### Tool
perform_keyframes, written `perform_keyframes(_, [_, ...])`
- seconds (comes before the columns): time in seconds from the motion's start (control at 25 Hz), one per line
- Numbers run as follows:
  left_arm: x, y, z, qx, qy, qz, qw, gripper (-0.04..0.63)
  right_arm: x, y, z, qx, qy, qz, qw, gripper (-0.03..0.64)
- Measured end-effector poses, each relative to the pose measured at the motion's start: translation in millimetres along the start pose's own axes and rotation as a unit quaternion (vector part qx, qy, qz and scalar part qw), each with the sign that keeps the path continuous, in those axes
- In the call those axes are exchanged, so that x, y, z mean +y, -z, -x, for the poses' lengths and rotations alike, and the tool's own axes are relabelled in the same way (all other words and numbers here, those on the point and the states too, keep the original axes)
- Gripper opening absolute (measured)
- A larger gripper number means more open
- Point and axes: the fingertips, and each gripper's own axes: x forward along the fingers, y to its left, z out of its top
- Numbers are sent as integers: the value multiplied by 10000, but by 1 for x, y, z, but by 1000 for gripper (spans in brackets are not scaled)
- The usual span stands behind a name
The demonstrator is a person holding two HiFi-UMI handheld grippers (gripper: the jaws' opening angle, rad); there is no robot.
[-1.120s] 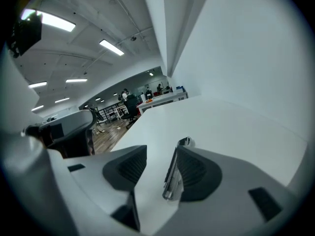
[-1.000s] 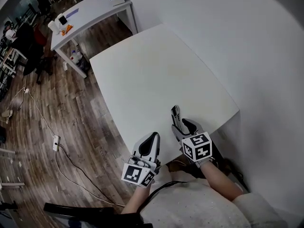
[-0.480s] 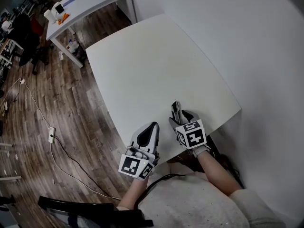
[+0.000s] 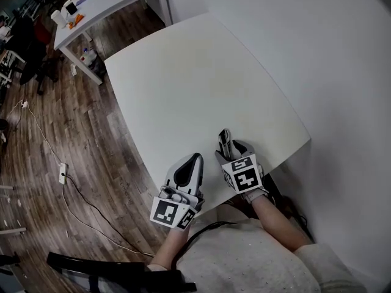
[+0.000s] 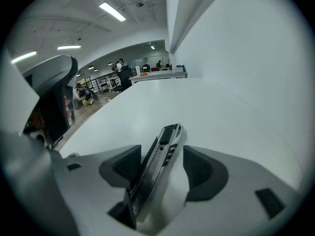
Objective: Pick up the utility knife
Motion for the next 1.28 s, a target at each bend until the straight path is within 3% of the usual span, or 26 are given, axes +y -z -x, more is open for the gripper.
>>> perform_keyframes(0.36, [-1,6,-2,-12,55,109,9999,6,4,-3,3,177,97,317,9993,243])
perform_keyframes(0.6, [4,5,1,-65,10,185,9998,6,7,2,-1,304,-97,400,9987,147])
perform_keyframes(0.8, [10,0,10,-115,-68,236,9996,6,9,3,-1,355,-274,575,9973,140])
perform_keyframes(1.28, [8,-5,31,-116,-104,266,9995,6,36,-17,31,-256,-696,-156,9971,140])
